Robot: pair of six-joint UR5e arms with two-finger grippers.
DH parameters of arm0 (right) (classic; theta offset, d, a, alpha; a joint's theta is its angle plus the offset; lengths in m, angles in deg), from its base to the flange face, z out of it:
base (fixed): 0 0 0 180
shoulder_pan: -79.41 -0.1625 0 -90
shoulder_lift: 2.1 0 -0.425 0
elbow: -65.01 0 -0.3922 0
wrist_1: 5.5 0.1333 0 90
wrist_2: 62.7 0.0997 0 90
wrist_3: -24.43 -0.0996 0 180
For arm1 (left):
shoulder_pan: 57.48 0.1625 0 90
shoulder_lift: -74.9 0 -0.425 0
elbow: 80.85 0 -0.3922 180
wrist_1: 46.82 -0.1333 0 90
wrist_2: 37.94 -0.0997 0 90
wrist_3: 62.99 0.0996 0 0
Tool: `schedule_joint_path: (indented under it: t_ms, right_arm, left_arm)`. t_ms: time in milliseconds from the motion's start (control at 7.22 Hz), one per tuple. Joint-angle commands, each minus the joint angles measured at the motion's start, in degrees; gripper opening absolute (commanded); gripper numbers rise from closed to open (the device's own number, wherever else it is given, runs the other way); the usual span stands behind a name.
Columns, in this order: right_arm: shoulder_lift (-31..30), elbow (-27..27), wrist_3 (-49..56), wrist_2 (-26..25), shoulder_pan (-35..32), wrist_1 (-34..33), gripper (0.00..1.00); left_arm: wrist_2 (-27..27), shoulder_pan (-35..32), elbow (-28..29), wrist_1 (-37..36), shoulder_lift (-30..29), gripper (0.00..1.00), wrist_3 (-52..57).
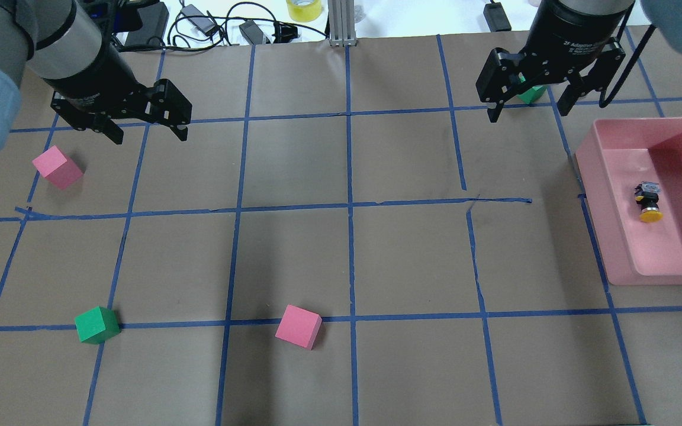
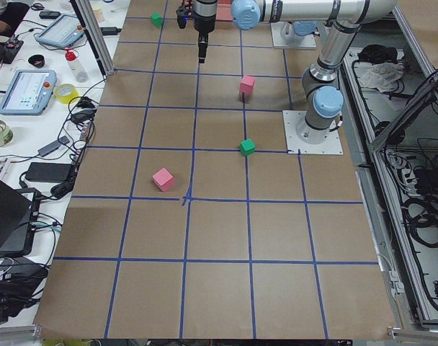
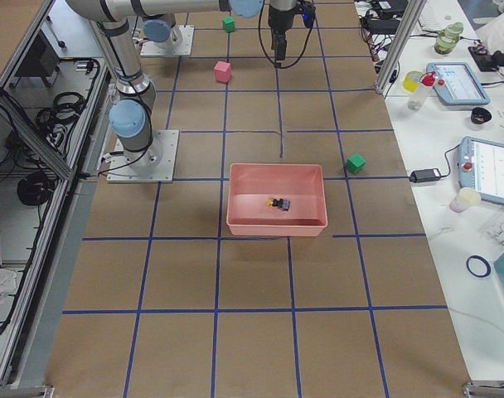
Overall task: Align button upright
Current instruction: 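Move the right gripper down into the pink tray over the button switch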
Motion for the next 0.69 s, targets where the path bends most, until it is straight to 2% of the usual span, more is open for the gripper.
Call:
schedule_joint_path:
  t_ms: [0, 277, 554]
  right_arm:
    - [0.21, 0.24, -0.10, -0.08, 0.43, -0.46, 1.00]
    - [1.43, 0.67, 1.04, 0.00, 4.11, -0.64, 1.00]
    - [5.11, 1.64, 5.75, -0.78, 14.62, -0.90, 1.00]
  left_arm:
    - [-0.01, 0.00, -0.25, -0.01, 0.00, 1.00, 0.01]
    - [-0.01, 0.00, -0.25, -0.01, 0.00, 1.00, 0.01]
    - [-0.01, 0.00, -0.34, -0.01, 0.00, 1.00, 0.01]
